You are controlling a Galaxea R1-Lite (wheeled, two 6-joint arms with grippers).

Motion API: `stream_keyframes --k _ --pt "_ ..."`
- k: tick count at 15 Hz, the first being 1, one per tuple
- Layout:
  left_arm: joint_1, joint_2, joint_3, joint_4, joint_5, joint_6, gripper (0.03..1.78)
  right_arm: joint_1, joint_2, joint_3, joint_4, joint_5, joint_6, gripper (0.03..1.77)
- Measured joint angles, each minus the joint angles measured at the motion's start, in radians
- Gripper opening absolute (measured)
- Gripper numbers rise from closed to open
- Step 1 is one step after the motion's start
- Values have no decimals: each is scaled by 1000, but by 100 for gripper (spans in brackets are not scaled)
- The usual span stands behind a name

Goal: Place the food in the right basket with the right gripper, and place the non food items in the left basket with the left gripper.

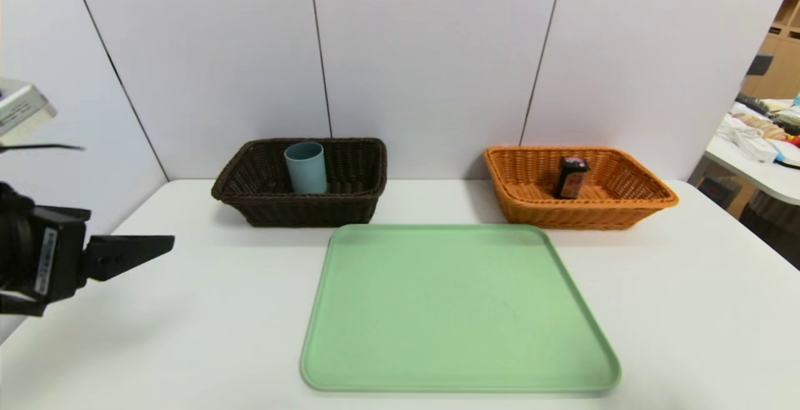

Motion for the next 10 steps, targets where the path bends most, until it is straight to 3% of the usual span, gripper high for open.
stream_keyframes --k 4,10 --pt "89 -164 202 -124 -7 20 169 -67 -139 61 13 6 -33 170" --pt "175 -357 429 -221 -60 81 169 -85 -230 92 23 5 -72 170"
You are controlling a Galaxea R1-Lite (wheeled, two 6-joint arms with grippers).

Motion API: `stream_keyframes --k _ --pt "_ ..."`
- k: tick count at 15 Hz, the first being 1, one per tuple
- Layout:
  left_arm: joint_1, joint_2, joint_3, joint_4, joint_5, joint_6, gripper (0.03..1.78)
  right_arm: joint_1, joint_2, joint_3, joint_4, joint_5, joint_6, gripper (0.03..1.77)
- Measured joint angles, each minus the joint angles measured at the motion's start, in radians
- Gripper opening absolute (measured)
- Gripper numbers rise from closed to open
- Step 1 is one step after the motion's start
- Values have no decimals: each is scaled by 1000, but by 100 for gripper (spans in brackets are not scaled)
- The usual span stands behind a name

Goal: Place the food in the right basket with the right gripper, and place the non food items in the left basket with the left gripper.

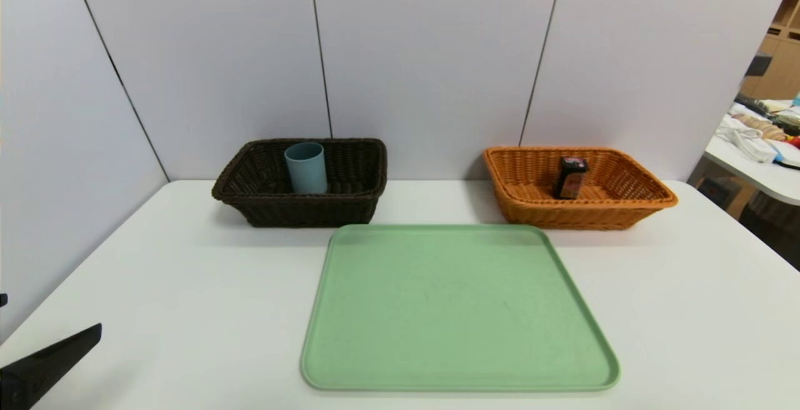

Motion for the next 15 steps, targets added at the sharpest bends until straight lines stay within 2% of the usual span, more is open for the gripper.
stream_keyframes --k 4,9,15 --pt "36 -112 125 -26 -56 1 169 -23 -53 27 -2 0 -29 170" --pt "43 -216 244 -37 -63 -6 169 -61 -147 110 -62 1 -58 170" --pt "71 -292 352 -143 -61 -13 169 -101 -293 280 -257 -1 -134 170"
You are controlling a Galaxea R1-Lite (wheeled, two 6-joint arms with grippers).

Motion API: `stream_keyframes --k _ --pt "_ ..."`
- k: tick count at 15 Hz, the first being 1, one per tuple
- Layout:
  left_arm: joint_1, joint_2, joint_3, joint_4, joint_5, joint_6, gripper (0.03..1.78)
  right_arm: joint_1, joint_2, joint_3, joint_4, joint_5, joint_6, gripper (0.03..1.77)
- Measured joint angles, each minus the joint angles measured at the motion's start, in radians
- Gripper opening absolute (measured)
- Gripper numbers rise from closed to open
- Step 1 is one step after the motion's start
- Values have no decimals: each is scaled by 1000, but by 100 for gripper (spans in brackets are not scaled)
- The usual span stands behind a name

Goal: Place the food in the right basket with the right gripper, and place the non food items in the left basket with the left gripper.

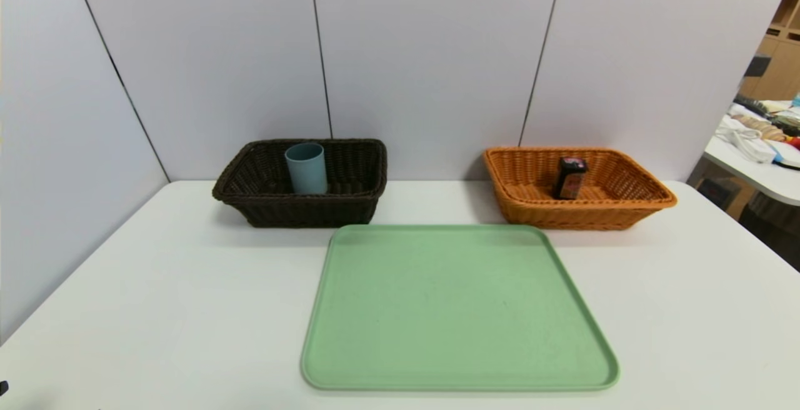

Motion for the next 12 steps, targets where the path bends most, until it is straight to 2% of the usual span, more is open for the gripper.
stream_keyframes --k 6,9,12 --pt "43 -73 110 -118 -1 -43 169 -15 -50 146 -220 -22 -4 170" --pt "57 -110 144 -127 -1 -57 169 -15 -54 211 -319 -74 -5 170" --pt "70 -156 181 -129 -1 -62 169 -15 -57 249 -334 -112 -2 170"
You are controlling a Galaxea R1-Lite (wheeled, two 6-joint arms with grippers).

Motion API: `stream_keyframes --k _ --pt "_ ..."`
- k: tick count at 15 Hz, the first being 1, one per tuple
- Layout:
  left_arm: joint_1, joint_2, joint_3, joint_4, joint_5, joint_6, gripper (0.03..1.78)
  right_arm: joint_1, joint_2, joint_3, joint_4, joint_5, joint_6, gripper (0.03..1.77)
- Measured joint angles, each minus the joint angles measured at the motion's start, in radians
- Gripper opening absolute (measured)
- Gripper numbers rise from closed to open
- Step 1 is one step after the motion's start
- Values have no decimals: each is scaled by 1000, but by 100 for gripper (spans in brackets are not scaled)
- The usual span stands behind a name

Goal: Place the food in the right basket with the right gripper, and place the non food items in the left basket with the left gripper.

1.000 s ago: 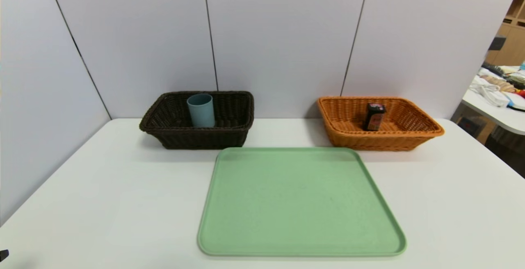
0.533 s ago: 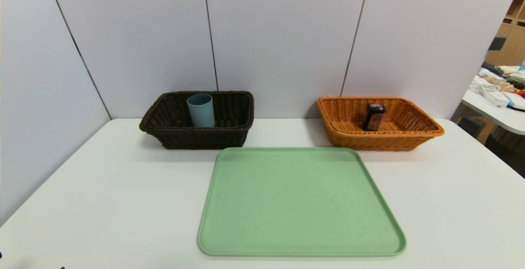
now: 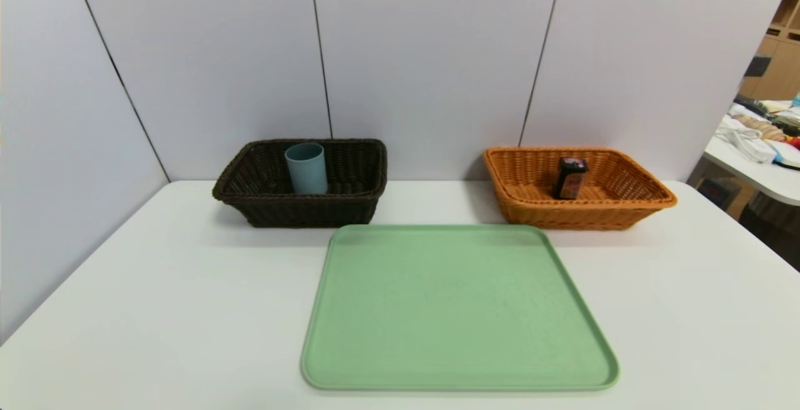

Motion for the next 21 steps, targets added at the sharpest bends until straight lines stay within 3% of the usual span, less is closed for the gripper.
stream_keyframes --k 3,10,14,18,21 --pt "2 -18 17 -1 0 -4 169 0 0 16 -1 -28 -5 170" --pt "-1 -46 47 3 1 -6 169 9 -53 99 0 -25 -29 170" --pt "-3 -55 49 6 2 -20 169 14 -164 163 16 27 -86 170" --pt "-4 -60 49 5 1 -19 169 15 -195 189 6 36 -91 170" --pt "-5 -64 49 0 1 -14 169 15 -201 198 3 101 -88 170"
